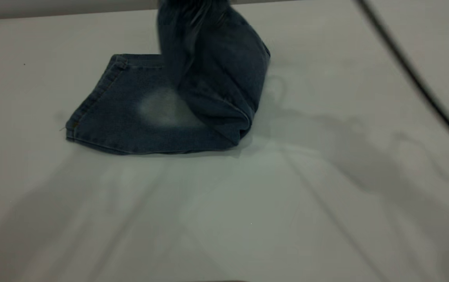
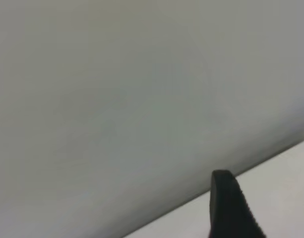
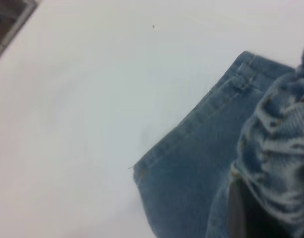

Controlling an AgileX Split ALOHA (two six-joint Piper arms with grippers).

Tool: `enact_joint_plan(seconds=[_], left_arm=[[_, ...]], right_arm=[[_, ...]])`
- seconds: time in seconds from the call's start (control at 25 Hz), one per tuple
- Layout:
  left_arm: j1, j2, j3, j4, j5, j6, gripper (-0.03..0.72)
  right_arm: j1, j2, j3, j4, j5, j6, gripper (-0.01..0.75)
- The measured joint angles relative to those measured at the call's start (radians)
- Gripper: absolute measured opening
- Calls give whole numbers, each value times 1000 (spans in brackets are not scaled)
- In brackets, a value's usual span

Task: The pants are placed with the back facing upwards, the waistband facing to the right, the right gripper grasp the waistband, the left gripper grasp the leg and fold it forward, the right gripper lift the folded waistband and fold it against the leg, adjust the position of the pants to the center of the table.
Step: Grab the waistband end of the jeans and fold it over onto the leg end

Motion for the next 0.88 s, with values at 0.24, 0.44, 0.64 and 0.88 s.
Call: enact_joint_plan(seconds=[0.24, 0.44, 0.64, 0.88], left_arm=[[0, -5, 0, 0, 68, -1, 340], [0, -5, 1, 0, 150, -1, 340], [0, -2, 1, 0, 188, -1, 340], [0, 0, 3, 0, 192, -1, 340]], right_arm=[[79, 165, -118, 117, -41, -162, 92], [90, 253, -222, 105, -30, -94, 208], [102, 260, -280, -31, 36, 31, 496], [126, 260, -338, -293, 96, 341, 598]])
